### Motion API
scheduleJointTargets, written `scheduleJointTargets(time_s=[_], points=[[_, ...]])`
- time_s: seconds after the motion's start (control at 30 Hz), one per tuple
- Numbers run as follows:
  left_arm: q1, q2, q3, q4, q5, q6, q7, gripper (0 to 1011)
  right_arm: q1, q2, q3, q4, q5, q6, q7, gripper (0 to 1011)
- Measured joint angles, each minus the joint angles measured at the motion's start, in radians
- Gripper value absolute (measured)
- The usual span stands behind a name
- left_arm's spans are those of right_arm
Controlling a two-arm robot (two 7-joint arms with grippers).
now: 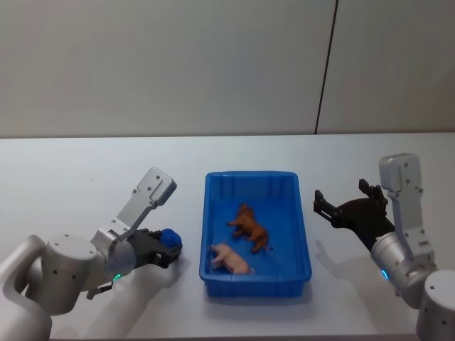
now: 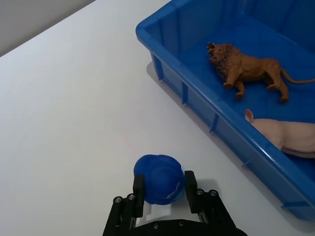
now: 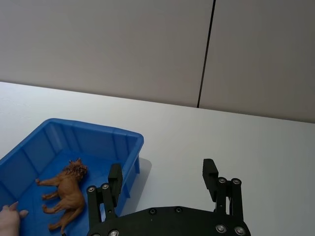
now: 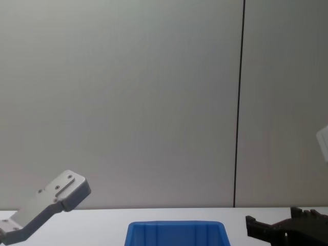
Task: Pick up the two dolls from the table and place them into the box.
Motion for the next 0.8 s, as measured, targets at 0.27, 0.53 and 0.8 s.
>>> scheduleJointTargets(time_s=[0.27,0.53,0.8], points=[[-0.005,-0.004,0.001,0.012,0.015,-0.009,0.0,357,0.0,0.0,0.0,0.0,0.0,0.0,0.0,1001],[-0.005,-0.003,-0.002,0.01,0.023,-0.024,0.007,299,0.0,0.0,0.0,0.0,0.0,0.0,0.0,1001],[0.0,0.004,-0.009,-0.026,0.026,-0.05,0.016,257,0.0,0.0,0.0,0.0,0.0,0.0,0.0,1001]])
